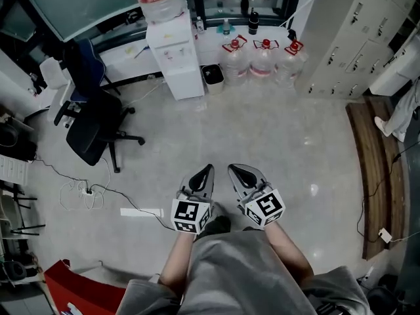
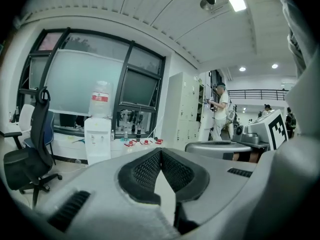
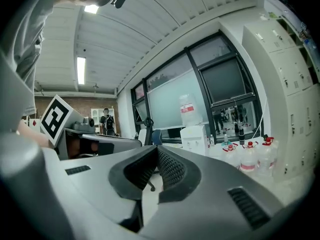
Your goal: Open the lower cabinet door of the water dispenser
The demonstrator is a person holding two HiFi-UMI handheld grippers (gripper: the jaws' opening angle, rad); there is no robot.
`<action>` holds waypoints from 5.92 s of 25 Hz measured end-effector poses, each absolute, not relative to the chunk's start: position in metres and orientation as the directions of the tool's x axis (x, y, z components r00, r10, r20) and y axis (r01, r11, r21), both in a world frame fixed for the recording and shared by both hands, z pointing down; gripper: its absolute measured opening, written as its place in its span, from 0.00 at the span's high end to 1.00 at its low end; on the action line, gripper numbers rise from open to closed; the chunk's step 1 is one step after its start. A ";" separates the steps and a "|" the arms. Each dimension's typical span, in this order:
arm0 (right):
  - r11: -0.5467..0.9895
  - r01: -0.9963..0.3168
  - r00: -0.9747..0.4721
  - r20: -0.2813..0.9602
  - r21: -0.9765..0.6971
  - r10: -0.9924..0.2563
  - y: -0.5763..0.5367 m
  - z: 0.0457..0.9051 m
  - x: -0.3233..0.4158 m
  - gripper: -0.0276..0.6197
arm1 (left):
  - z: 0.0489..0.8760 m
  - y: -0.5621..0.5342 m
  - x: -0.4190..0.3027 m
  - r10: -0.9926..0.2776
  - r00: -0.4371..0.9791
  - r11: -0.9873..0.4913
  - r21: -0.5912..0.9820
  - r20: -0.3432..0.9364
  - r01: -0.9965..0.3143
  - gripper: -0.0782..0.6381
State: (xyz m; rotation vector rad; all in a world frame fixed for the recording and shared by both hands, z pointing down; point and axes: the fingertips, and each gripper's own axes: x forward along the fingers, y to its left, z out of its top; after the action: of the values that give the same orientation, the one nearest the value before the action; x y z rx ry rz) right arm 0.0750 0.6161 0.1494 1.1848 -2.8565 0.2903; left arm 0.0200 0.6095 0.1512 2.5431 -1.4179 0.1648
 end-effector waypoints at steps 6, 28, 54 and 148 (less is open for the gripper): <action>0.680 -0.717 -0.696 0.126 -0.152 -0.706 0.580 0.146 0.035 0.94 | 0.152 0.572 -0.024 -0.820 0.530 -0.505 0.164 0.216 -0.847 0.88; 0.651 -0.739 -0.674 0.175 -0.175 -0.718 0.466 0.170 0.007 0.94 | 0.179 0.462 -0.056 -0.794 0.539 -0.493 0.221 0.281 -0.842 0.88; 0.666 -0.668 -0.733 0.136 -0.333 -0.667 0.280 0.190 0.056 0.94 | 0.182 0.268 0.011 -0.798 0.469 -0.441 0.164 0.379 -0.882 0.88; 0.686 -0.709 -0.658 0.500 -0.161 -0.563 -0.243 0.741 -0.088 0.59 | 0.665 -0.172 -0.144 -0.548 0.329 -0.402 0.102 0.769 -0.910 0.88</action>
State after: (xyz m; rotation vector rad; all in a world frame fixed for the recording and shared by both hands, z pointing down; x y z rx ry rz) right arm -0.0875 -0.2426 0.7414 0.9888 -2.4845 0.4836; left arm -0.1437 -0.1720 0.6647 2.0691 -1.2772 0.8954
